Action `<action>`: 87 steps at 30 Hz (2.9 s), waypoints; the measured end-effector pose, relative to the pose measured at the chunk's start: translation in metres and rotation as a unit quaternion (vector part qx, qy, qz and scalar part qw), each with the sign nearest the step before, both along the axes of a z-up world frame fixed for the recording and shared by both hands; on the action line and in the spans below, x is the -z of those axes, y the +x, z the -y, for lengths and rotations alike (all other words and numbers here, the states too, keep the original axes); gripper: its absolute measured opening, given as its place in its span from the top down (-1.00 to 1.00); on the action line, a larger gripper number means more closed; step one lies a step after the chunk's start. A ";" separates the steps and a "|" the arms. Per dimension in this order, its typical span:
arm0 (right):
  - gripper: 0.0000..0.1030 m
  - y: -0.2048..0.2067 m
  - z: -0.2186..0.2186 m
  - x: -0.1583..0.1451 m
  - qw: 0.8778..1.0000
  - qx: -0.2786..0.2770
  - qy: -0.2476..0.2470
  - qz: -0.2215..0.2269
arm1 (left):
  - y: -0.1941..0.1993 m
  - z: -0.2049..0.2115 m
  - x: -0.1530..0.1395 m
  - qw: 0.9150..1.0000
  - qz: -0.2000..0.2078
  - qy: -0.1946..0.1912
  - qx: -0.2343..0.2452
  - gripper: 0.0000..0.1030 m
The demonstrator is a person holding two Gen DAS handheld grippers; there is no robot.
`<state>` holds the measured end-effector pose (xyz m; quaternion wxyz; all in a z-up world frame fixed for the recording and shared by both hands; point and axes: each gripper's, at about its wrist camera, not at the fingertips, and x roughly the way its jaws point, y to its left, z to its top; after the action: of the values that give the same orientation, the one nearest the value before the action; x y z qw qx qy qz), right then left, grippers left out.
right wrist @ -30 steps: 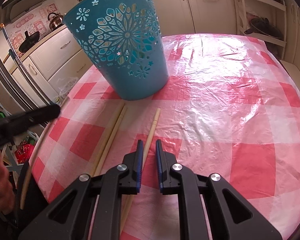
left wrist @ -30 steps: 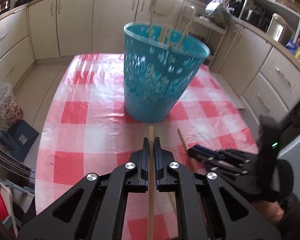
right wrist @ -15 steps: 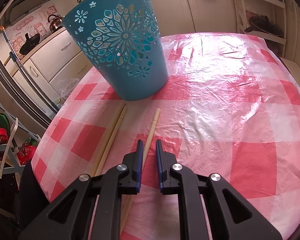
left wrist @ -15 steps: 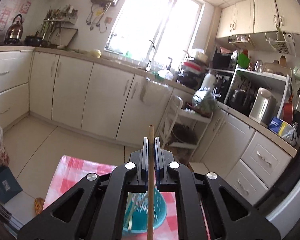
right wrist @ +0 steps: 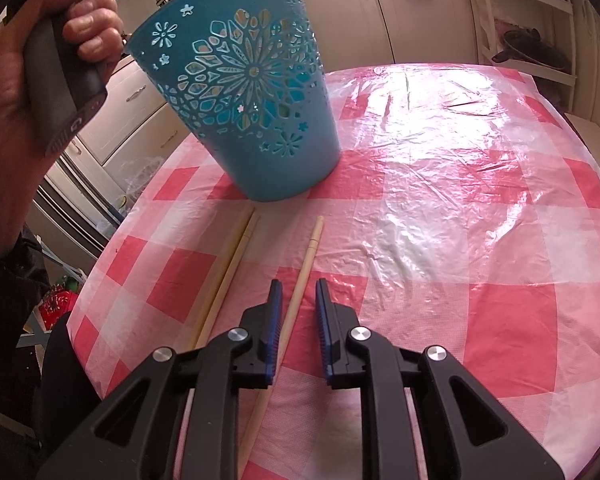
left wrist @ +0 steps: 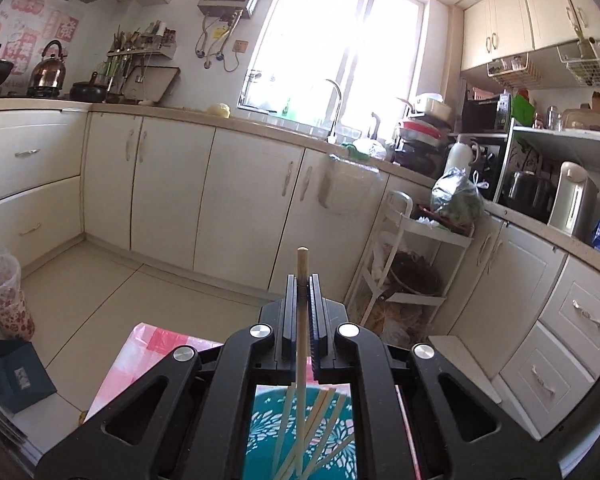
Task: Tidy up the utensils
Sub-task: 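Lift the stick over the basket and drop it with the left tool, then close the right tool on a single wooden stick and lift it, then carry the stick over the teal basket and release it with the right tool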
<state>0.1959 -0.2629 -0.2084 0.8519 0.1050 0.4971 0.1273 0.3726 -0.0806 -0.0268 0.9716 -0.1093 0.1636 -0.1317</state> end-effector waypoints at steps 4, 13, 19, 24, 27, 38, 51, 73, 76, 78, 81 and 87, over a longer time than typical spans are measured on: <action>0.66 0.000 -0.002 0.000 1.000 -0.002 -0.006 0.001 | -0.001 0.006 0.022 0.998 -0.043 0.040 0.019 0.90; 0.53 -0.002 -0.010 0.001 1.000 -0.012 -0.006 0.004 | -0.069 -0.053 0.038 0.997 -0.053 0.045 -0.030 -0.16; 0.67 -0.004 -0.031 0.001 0.996 -0.026 -0.088 0.021 | -0.099 -0.112 0.096 0.989 -0.124 0.027 -0.073 -0.34; 0.83 0.000 -0.031 0.001 0.995 -0.028 -0.098 0.000 | -0.101 -0.129 0.148 0.980 -0.185 0.020 -0.071 -0.34; 0.83 0.002 -0.038 0.000 0.991 -0.047 -0.129 -0.005 | -0.099 -0.129 0.160 0.979 -0.193 0.025 -0.068 -0.42; 0.89 0.004 0.003 -0.015 1.000 0.010 0.026 -0.012 | -0.090 -0.126 0.174 0.975 -0.216 0.020 -0.054 -0.54; 0.89 0.039 0.026 -0.131 0.963 0.044 0.237 0.124 | -0.089 -0.122 0.172 0.974 -0.221 0.021 -0.053 -0.56; 0.87 0.128 -0.035 -0.099 0.959 0.058 0.024 0.277 | -0.088 -0.126 0.175 0.973 -0.225 0.000 -0.044 -0.59; 0.87 0.115 -0.031 -0.101 0.961 0.049 0.022 0.270 | -0.087 -0.126 0.175 0.973 -0.227 0.000 -0.046 -0.59; 0.81 0.101 -0.027 -0.104 0.962 0.044 0.020 0.268 | -0.087 -0.127 0.175 0.973 -0.227 0.000 -0.047 -0.59; 0.54 0.076 -0.020 -0.109 0.962 0.049 0.024 0.266 | -0.087 -0.127 0.176 0.972 -0.228 -0.001 -0.047 -0.59; 0.43 0.022 -0.028 -0.078 0.983 0.018 -0.008 0.181 | -0.087 -0.127 0.176 0.972 -0.229 0.000 -0.047 -0.60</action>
<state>0.2183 -0.2346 -0.1307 0.9309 0.0825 0.3334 0.1245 0.2859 0.0462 -0.2023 0.9134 -0.1438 0.3765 -0.0576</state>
